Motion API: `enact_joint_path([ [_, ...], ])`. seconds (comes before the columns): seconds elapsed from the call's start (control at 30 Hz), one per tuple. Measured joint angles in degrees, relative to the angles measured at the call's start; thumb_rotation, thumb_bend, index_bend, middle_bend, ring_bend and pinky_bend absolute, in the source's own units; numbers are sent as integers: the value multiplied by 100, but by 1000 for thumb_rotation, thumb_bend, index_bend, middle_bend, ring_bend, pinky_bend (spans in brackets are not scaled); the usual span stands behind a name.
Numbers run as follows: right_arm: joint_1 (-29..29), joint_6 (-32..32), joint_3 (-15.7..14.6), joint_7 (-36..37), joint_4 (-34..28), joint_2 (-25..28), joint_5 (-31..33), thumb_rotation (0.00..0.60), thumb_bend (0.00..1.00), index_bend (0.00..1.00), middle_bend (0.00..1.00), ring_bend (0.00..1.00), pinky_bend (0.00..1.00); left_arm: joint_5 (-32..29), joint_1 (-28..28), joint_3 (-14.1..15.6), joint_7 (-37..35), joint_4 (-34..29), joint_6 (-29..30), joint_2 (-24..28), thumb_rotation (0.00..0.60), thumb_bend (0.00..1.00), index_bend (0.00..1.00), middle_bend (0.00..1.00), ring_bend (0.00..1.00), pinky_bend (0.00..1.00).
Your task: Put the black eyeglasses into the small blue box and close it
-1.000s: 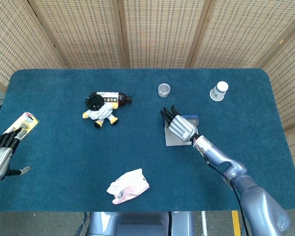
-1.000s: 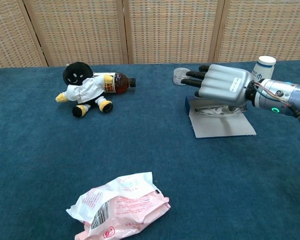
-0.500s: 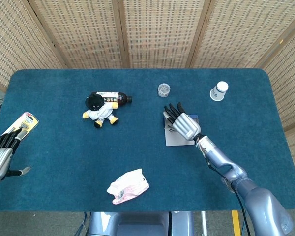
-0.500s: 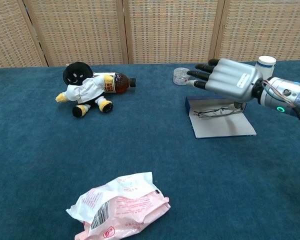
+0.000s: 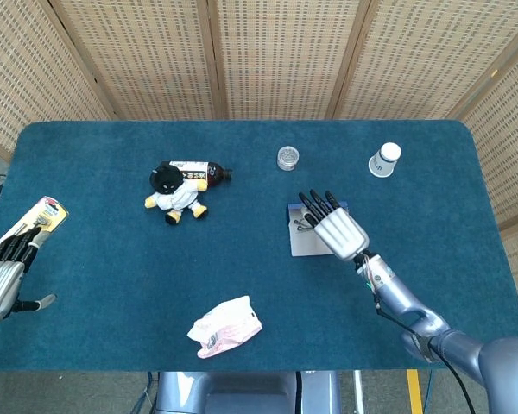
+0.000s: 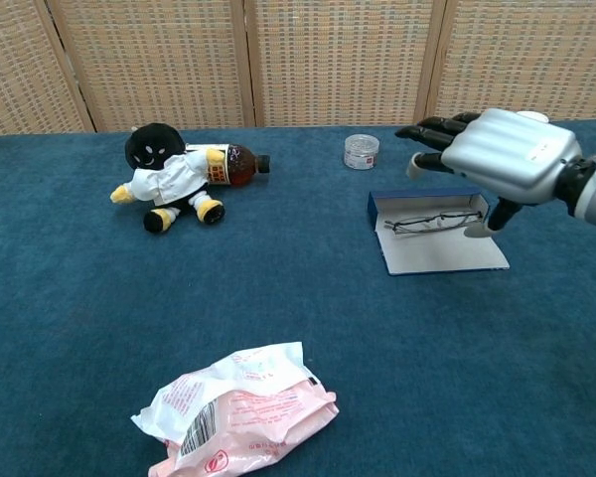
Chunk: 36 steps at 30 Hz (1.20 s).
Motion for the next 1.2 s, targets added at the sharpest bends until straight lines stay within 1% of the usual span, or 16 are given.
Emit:
enact_joint_path([
  [0.1,-238,71,-118,523,-389,217,23,600,131,312,29,0,199,51,7,18,16,-14,32,0,600,0,0,0,0,0],
  [0.17,-355,43,-158,701,-553,269,106,600,131,321,29,0,199,74,13,26,28,-26,54,1,600,0,0,0,0,0],
  [0.27,-428,-90,-156,752,-688,266,281,600,131,328,29,0,199,80,10,31,39,-30,48,-1,600,0,0,0,0,0],
  [0.37,-451,-225,-59,712,-779,168,488,600,145,328,30,0,199,78,4,37,54,-31,34,-6,600,0,0,0,0,0],
  [0.43,-454,-297,35,667,-827,85,608,600,179,328,31,0,199,77,4,38,56,-33,35,-6,600,0,0,0,0,0],
  [0.5,-446,-352,118,632,-850,11,704,600,255,328,34,0,199,76,7,39,54,-35,40,-5,600,0,0,0,0,0],
  [0.6,-414,-432,226,565,-813,-130,825,600,351,328,35,0,199,75,15,39,39,-38,55,1,600,0,0,0,0,0],
  [0.63,-404,-451,247,539,-781,-168,848,600,359,328,36,0,199,74,14,40,35,-36,52,2,600,0,0,0,0,0],
  [0.87,-373,-499,283,445,-493,-365,871,600,363,328,36,0,199,68,13,41,5,-26,44,10,600,0,0,0,0,0],
  [1.2,-365,-419,162,399,-20,-597,634,600,363,328,39,0,199,55,7,42,20,-25,32,3,600,0,0,0,0,0],
])
